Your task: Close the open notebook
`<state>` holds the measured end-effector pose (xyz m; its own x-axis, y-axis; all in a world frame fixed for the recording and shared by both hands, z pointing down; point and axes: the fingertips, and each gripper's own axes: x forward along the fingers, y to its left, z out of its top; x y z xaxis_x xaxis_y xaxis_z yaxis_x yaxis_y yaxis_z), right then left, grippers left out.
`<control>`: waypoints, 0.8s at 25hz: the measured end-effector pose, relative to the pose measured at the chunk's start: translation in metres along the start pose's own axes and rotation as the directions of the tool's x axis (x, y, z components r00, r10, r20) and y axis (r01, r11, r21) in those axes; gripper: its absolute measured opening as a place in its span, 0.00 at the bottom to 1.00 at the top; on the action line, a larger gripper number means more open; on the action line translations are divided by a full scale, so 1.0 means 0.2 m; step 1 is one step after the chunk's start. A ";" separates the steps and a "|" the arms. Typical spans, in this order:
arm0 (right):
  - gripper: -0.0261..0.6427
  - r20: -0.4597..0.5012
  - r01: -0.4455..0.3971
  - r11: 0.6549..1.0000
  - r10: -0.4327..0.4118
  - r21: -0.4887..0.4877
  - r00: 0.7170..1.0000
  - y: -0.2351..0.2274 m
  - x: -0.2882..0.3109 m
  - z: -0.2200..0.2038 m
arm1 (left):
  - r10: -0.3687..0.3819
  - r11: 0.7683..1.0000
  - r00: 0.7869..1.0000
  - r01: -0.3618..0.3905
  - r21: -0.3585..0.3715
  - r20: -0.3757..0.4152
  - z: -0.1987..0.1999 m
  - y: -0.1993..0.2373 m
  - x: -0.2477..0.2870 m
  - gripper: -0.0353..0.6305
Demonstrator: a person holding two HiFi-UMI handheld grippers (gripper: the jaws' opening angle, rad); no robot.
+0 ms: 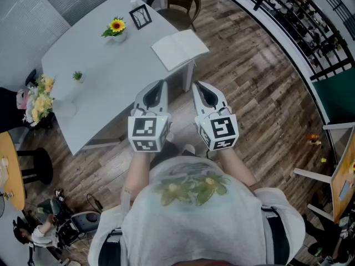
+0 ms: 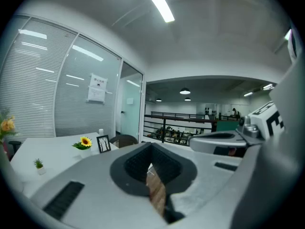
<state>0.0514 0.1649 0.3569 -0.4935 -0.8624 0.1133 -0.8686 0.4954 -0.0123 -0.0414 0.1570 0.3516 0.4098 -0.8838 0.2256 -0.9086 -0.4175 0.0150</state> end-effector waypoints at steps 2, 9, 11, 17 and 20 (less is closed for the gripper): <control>0.06 0.010 0.004 1.000 -0.004 0.007 1.000 0.00 -0.03 -0.01 | -0.011 1.000 1.000 0.011 -0.002 -0.003 -0.04 -0.03 -0.02 0.06; 0.07 -0.023 -0.014 1.000 0.014 -0.022 1.000 -0.01 -0.13 -0.06 | 0.009 1.000 1.000 -0.010 -0.025 -0.018 -0.11 -0.12 -0.08 0.06; 0.07 -0.022 -0.015 1.000 0.015 -0.002 1.000 -0.03 -0.15 -0.07 | 0.010 1.000 1.000 -0.010 -0.026 -0.027 -0.14 -0.14 -0.09 0.06; 0.07 -0.023 -0.019 0.999 0.020 0.044 1.000 -0.07 -0.12 -0.10 | 0.030 0.999 0.999 -0.032 -0.041 -0.046 -0.18 -0.10 -0.03 0.06; 0.09 -0.018 -0.035 0.996 0.037 0.086 0.999 -0.10 -0.08 -0.10 | 0.013 0.999 0.998 -0.015 -0.032 -0.059 -0.20 -0.09 0.03 0.06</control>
<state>0.0779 0.1706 0.3752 -0.5243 -0.8414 0.1310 -0.8514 0.5147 -0.1012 -0.0255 0.1672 0.3915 0.3921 -0.8754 0.2827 -0.9168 -0.3970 0.0424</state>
